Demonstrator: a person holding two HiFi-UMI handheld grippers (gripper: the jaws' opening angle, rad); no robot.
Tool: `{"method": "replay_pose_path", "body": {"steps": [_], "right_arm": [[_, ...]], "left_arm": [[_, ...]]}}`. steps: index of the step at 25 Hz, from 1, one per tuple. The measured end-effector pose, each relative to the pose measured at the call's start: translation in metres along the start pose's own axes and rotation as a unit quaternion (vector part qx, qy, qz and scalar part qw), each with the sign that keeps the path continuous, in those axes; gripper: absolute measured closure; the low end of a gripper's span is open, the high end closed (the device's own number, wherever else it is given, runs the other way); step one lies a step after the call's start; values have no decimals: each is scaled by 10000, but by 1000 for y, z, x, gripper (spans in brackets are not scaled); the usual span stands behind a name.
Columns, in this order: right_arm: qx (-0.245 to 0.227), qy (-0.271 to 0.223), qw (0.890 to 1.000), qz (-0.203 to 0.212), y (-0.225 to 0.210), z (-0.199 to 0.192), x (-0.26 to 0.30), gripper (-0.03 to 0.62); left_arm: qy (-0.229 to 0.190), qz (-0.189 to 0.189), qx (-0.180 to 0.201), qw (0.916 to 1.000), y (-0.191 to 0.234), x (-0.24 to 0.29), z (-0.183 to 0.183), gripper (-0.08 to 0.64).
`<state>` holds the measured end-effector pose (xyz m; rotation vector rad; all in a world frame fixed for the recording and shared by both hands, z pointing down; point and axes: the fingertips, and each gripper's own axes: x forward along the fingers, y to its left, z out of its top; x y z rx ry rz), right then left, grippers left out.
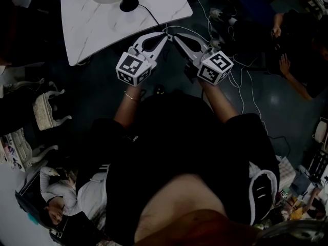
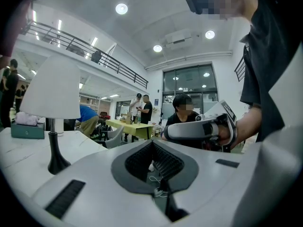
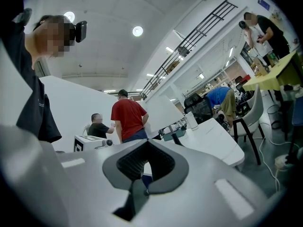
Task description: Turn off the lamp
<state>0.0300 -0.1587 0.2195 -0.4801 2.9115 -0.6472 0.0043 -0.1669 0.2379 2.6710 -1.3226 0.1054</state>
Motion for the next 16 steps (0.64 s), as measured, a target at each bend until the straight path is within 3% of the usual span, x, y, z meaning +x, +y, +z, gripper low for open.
{"method": "replay_pose_path", "body": {"steps": [16], "right_arm": [[40,-14,9999,118,5,0,3,592]], "left_arm": [[-17,-40,37,10000,-1,-3,-1,554]]}}
